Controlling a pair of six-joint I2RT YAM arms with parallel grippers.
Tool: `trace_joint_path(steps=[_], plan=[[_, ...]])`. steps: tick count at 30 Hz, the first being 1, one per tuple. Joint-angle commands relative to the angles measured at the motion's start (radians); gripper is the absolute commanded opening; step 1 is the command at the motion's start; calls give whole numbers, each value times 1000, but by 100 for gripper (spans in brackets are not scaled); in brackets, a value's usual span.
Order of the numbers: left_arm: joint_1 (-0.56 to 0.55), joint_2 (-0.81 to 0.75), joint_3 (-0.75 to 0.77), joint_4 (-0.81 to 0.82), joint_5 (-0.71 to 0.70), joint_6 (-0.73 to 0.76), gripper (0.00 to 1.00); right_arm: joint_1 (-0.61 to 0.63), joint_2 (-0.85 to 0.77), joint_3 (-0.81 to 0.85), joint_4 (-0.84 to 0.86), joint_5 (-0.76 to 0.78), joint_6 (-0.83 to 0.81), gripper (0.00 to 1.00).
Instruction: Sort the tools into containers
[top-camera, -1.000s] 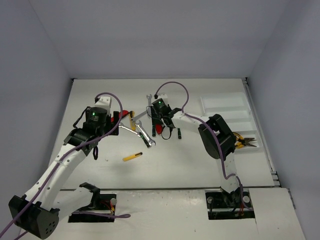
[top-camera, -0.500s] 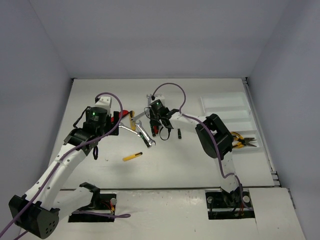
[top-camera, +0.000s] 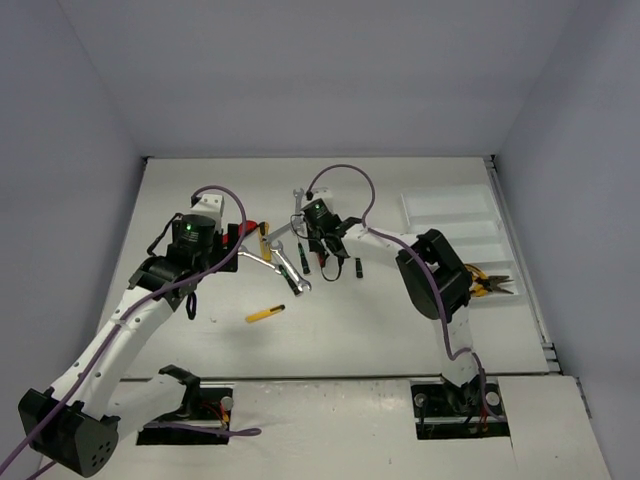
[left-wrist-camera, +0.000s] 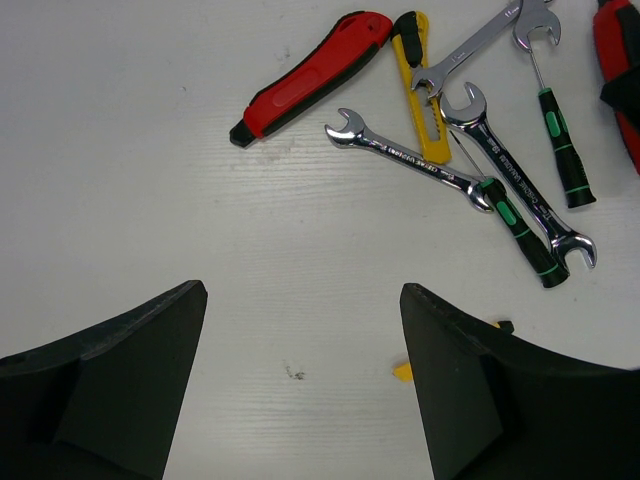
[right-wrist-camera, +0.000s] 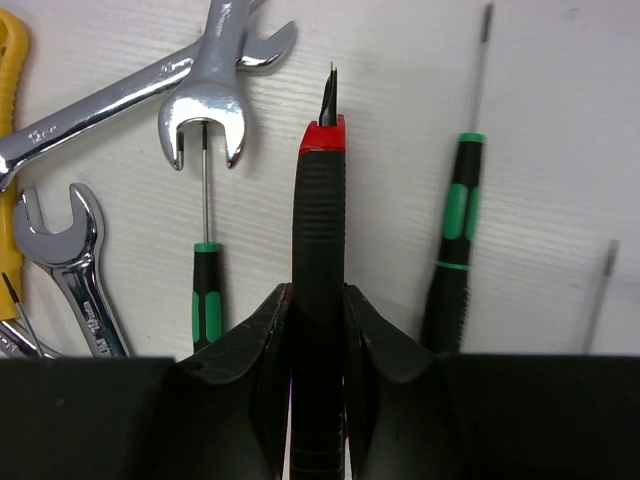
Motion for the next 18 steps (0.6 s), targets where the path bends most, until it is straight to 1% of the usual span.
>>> trace_joint_path(steps=[1,4,9,14,15,18], plan=[[4,-3,26,23,0,-10,75,-46,-223,-2,24,103,12,0],[4,-4,26,22,0,-10,75,-114,-293,-29,24,110,52,0],[5,-13,27,22,-3,-10,75,-340,-389,-79,24,115,154,0],[7,-27,25,25,-8,-13,75,-536,-406,-110,27,97,289,0],[7,-28,26,25,-7,-14,75,-584,-400,-114,27,91,330,0],[7,-27,26,26,2,-16,75,-671,-362,-108,32,84,402,0]])
